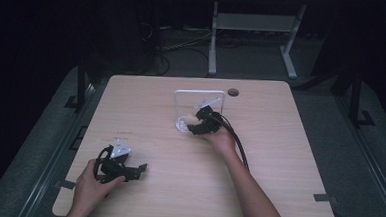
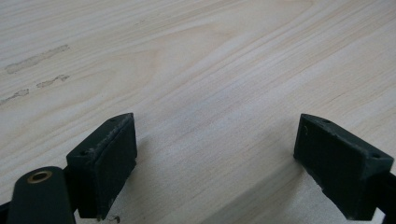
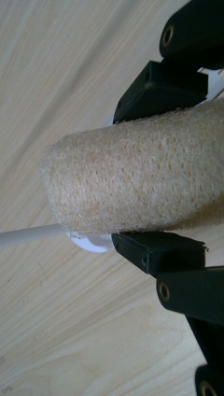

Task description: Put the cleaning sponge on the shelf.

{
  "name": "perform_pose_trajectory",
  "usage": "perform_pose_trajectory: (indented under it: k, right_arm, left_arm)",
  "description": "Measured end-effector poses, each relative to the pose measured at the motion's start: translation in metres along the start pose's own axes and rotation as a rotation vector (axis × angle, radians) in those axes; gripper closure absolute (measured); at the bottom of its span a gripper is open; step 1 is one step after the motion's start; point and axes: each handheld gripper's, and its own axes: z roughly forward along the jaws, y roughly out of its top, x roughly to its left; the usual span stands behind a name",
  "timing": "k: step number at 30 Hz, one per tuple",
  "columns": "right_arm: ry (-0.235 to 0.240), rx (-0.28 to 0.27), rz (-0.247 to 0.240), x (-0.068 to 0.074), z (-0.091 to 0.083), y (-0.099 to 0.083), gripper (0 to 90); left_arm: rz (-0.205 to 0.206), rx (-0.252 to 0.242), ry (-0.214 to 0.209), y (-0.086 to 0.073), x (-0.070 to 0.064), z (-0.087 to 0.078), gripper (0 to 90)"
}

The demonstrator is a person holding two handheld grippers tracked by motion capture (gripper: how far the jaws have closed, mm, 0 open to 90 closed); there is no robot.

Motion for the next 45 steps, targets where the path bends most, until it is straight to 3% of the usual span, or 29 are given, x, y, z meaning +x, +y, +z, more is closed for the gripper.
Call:
perform_pose_trajectory:
  k: [28,32,38,45]
  right_arm:
    - [-0.016,0.030,0.005,-0.001,0.014,-0.003,34.6]
    - [-0.014,0.018,0.006,-0.002,0.011,-0.002,33.1]
    - [-0.003,-0.014,0.011,0.000,-0.008,0.004,32.9]
    - [0.010,-0.047,-0.031,0.008,-0.032,0.010,38.4]
  left_arm:
    - [-0.001,-0.001,-0.001,0.000,0.000,0.000,12.7]
    - [-0.001,-0.001,-0.001,0.000,0.000,0.000,12.7]
    - [0.001,0.000,0.000,0.000,0.000,0.000,12.7]
    - [0.000,-0.001,0.000,0.000,0.000,0.000,12.7]
